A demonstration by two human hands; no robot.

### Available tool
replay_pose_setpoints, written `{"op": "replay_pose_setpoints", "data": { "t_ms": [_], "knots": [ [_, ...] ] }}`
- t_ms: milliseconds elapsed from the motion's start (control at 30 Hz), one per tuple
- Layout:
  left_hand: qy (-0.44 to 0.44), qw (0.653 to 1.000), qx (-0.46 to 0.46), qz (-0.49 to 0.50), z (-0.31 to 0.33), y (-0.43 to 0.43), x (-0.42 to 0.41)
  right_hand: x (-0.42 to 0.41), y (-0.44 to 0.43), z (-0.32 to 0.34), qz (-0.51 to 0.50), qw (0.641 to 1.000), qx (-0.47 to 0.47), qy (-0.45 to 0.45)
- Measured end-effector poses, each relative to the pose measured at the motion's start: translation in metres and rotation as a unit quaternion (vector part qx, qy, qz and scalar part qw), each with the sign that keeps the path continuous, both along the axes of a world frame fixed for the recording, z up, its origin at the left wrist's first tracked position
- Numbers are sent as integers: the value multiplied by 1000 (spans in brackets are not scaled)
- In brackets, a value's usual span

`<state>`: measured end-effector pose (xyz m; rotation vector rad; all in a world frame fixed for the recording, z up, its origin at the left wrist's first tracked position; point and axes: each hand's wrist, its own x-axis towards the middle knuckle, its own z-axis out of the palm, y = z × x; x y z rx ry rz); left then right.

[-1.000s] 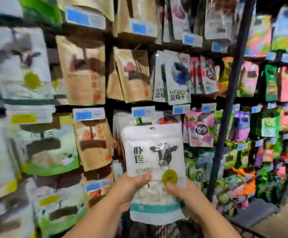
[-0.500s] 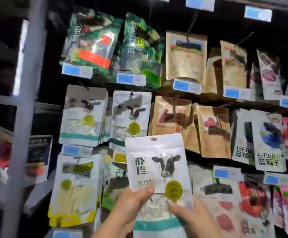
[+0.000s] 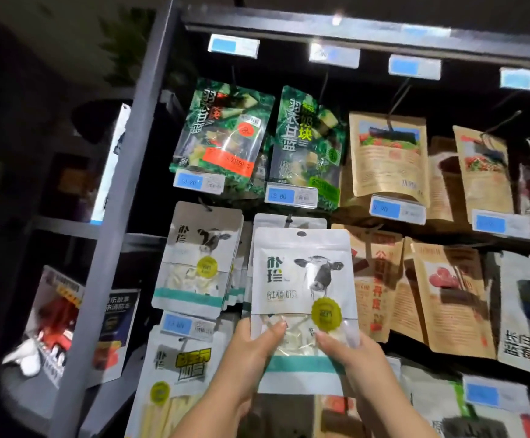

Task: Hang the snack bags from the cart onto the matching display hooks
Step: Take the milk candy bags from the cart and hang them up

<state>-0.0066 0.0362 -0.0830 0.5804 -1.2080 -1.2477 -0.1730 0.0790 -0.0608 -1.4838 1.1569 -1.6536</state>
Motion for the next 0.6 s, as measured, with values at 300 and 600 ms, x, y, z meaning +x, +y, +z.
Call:
{"op": "replay_pose_setpoints", "data": {
  "t_ms": [300, 600],
  "knots": [
    [-3, 998, -23, 56, 2, -17, 37, 33, -47, 5, 15, 1000, 4, -16],
    [-5, 997, -28, 72, 6, -52, 106, 102, -80, 19, 58, 998, -12, -8]
  ]
}}
